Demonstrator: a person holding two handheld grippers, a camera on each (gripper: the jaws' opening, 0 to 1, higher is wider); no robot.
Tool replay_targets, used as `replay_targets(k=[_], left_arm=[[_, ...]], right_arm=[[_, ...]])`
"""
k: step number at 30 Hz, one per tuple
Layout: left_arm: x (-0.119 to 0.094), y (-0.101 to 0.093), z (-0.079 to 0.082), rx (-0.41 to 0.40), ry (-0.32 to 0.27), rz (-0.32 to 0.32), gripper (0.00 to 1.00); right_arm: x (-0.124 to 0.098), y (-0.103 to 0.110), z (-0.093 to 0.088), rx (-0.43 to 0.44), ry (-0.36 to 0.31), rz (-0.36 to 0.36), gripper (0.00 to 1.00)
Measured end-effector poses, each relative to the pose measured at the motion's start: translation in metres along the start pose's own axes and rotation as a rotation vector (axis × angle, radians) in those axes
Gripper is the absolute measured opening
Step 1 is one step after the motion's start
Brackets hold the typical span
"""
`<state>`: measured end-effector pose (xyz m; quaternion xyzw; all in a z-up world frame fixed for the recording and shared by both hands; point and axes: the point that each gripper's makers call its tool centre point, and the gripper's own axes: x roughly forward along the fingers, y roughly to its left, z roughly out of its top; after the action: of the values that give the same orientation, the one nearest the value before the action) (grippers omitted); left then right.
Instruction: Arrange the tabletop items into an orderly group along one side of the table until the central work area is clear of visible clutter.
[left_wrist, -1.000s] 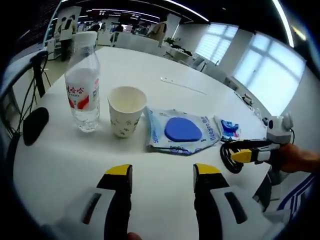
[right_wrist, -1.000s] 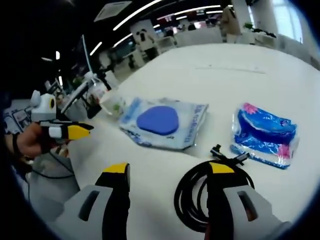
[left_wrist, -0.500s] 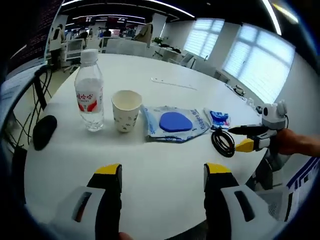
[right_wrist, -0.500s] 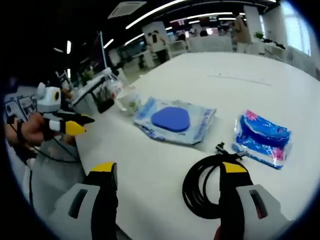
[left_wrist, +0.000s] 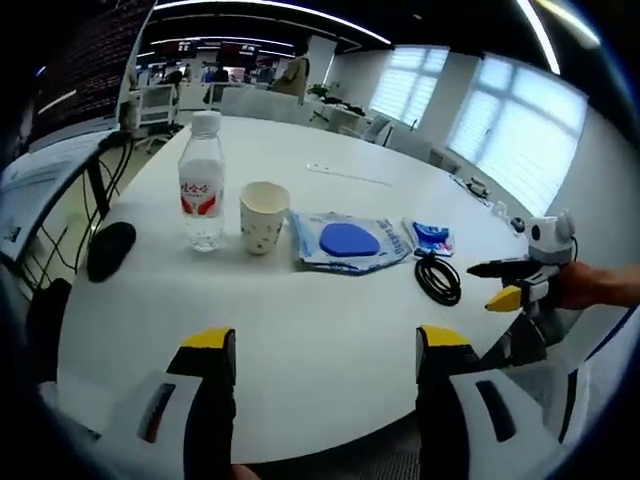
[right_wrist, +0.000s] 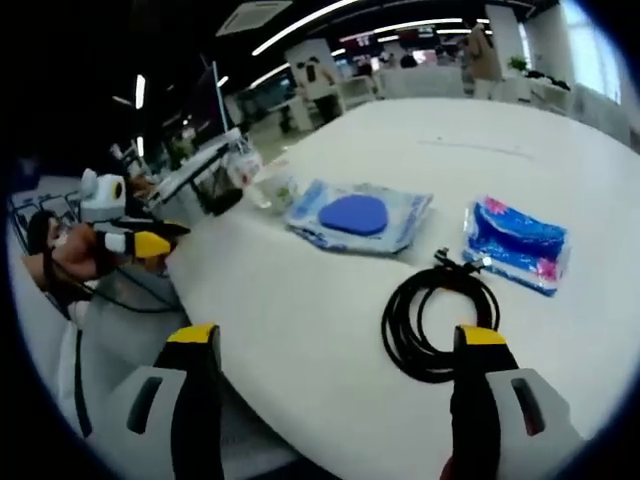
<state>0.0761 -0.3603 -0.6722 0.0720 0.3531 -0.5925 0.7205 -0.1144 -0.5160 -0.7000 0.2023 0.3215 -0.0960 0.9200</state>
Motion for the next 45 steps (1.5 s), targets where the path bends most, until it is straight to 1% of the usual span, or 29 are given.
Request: replay_targets(k=[6, 13, 23, 26, 29, 33, 38, 42, 45], left_arm=[[-0.003, -0.002, -0.003, 0.003, 0.002, -0.005, 0.75], [-0.006, -0.004, 0.0, 0.001, -0.007, -0.009, 0.76], [-0.007, -0.004, 0.005, -0.007, -0.02, -0.01, 0.76], [-0.007, -0.003, 0.008, -0.013, -0.031, -0.011, 0.75], [-0.007, -0.004, 0.008, -0.016, -0.033, -0.015, 0.75], [-0.007, -0.007, 0.005, -0.018, -0.029, -0.02, 0.75], [-0.009, -0.008, 0.004, -0.024, -0.033, -0.022, 0.75], [-0.01, -0.008, 0.007, -0.023, -0.04, -0.023, 0.75], [-0.011, -0.009, 0.009, -0.026, -0.045, -0.022, 0.75]], right_arm=[[-0.003, -0.001, -0.004, 0.011, 0.006, -0.001, 0.99], [0.0, -0.003, -0.009, 0.028, 0.009, -0.004, 0.99], [0.006, -0.005, -0.011, 0.043, 0.026, -0.005, 0.95], [0.01, -0.01, -0.011, 0.05, 0.031, -0.01, 0.91], [0.013, -0.011, -0.009, 0.056, 0.032, -0.016, 0.87], [0.021, -0.016, -0.01, 0.071, 0.042, -0.028, 0.78], [0.026, -0.021, -0.011, 0.079, 0.058, -0.048, 0.74], [0.029, -0.03, -0.009, 0.098, 0.054, -0.078, 0.63], [0.031, -0.035, -0.009, 0.111, 0.057, -0.095, 0.58]])
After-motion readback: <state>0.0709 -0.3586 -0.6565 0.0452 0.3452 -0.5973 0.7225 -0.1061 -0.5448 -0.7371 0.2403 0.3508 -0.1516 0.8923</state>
